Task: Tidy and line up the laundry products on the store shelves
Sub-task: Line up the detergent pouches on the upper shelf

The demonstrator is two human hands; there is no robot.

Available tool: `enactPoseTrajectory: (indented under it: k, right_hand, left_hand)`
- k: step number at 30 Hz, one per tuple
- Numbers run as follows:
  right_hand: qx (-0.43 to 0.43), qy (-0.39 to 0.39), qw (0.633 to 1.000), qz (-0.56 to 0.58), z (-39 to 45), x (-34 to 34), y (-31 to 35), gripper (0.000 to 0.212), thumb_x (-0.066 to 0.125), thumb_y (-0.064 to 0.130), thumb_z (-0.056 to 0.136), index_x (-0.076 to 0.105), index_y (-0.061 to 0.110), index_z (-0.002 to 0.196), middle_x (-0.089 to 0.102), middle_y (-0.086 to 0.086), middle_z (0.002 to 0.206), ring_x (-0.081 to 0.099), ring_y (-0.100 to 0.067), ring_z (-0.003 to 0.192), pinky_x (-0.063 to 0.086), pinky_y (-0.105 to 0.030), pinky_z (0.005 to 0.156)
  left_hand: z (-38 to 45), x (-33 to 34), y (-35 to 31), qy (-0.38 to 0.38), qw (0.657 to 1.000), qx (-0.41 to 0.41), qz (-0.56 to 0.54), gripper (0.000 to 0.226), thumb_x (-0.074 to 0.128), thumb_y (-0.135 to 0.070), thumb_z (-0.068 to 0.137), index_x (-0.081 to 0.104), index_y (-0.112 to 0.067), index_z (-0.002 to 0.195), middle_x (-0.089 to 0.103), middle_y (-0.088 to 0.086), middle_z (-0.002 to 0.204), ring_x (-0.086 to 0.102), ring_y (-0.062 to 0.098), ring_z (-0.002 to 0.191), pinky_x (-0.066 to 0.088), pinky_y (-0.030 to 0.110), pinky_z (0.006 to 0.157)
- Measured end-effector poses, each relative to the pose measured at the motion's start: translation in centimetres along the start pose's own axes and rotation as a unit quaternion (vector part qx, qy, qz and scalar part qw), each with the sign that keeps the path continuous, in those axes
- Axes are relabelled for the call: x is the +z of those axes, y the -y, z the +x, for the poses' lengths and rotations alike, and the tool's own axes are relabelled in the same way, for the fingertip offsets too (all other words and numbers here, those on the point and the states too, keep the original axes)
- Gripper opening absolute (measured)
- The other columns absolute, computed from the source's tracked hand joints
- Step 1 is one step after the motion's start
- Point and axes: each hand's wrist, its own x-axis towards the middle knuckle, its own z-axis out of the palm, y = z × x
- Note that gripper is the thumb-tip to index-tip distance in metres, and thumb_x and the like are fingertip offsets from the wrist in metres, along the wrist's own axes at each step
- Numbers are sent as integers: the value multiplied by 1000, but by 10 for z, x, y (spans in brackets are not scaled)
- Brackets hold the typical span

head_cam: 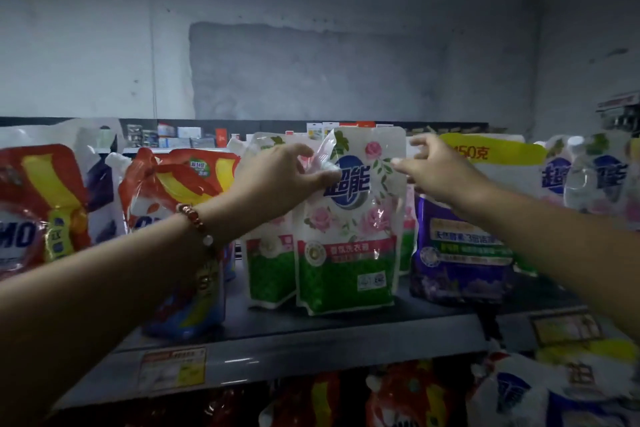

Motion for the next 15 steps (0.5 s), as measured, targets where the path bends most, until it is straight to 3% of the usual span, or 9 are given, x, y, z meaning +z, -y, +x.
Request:
enactPoseTrajectory:
  k: [3,5,7,10,13,15]
  right_hand:
    - [-112,1,984,-136,16,-5,17,58,62,39,92,38,22,143,55,1,116,59,-18,96,49,-31,74]
    - [-142,20,972,-186,28,-3,21,52,63,39,91,48,22,138,58,-2,121,58,-19,98,46,-30,73]
    - [-154,18,968,-196,42,-5,24,41,63,34,92,57,21,130,61,-3,122,55,-17,97,42,-27,72]
    - [-165,6,957,-237,57,-21,26,20,65,28,92,69,20,109,65,2,102,55,-11,82,39,-24,62]
    - [-163,14,961,-221,64,-31,16,10,67,26,90,71,19,96,69,2,92,60,-10,76,48,-29,68]
    - [-167,-2,966,-198,65,-28,10,10,67,28,91,70,20,95,68,3,91,62,-13,80,48,-29,68]
  left_hand:
    - [11,-4,-12,5,996,6,86,73,61,-76,73,58,-24,125,71,-5,101,66,9,76,60,35,66]
    - [20,-4,-21,35,994,-13,102,57,67,-68,76,59,-24,112,68,-8,90,65,9,73,58,32,62]
    - [33,-9,-25,98,992,-43,61,33,72,-47,84,64,-19,99,70,-4,83,68,13,73,58,30,61]
    - [51,-28,-17,160,983,-84,16,10,66,-14,90,70,-7,95,74,12,90,73,25,77,62,38,74]
    - [55,-54,2,194,975,-98,-38,22,57,8,88,73,-7,91,74,16,89,68,22,73,60,33,67]
    - [56,-70,14,206,958,-129,-152,21,56,5,89,72,-8,95,70,18,94,65,20,72,57,28,61]
